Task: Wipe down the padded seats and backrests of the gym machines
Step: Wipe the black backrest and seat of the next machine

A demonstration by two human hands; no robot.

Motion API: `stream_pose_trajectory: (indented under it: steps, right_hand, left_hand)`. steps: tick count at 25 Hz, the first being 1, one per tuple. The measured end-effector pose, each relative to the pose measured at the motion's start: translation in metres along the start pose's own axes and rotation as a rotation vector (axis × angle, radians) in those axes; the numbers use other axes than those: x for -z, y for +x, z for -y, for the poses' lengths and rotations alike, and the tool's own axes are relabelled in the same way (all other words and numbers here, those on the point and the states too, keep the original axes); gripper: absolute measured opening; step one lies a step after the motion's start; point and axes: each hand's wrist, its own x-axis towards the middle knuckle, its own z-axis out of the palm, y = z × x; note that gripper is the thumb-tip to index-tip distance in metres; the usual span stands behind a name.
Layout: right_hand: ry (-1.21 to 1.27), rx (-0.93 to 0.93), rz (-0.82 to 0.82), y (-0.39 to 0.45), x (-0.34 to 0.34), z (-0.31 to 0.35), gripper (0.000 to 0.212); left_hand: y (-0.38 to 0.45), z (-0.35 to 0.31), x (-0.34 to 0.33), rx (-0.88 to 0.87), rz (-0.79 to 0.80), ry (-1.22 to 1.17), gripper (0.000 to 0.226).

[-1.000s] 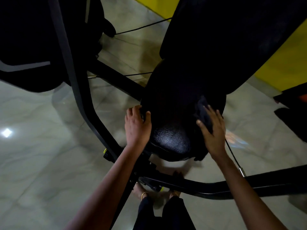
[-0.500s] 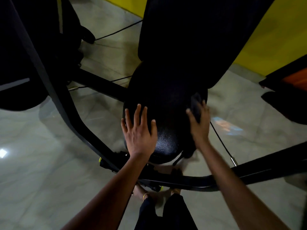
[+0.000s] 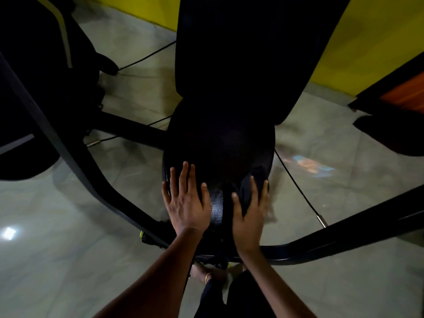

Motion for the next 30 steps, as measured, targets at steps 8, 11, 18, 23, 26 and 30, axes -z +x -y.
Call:
stream_pose_trajectory:
  steps: [8, 11, 18, 23, 26, 30]
  right_hand:
    - [-0.34, -0.078, 0.098, 0.187, -0.005, 0.009, 0.058]
    - [-0.496, -0.04, 0.122, 0.165, -0.01, 0.032, 0.056]
    - [-0.7, 0.524, 0.302, 0.067, 0.016, 0.017, 0.059]
    - [-0.618, 0.406, 0.37, 0.184, -0.012, 0.023, 0.063]
    - [-0.592, 0.337, 0.359, 0.216, -0.037, 0.038, 0.058]
    - [-0.621, 0.539, 0.389, 0.17, -0.043, 0.049, 0.062]
  left_hand:
    - [0.002, 0.002, -0.001, -0.029, -0.01, -0.007, 0.056]
    - [0.003, 0.005, -0.002, -0.039, -0.015, -0.007, 0.055]
    - [0.0, 0.006, -0.005, -0.038, -0.014, 0.007, 0.053]
    - [0.003, 0.006, -0.005, -0.045, -0.013, 0.013, 0.054]
    - [0.002, 0.005, -0.004, -0.045, -0.012, 0.021, 0.054]
    - [0.0, 0.009, -0.004, -0.051, -0.008, 0.032, 0.053]
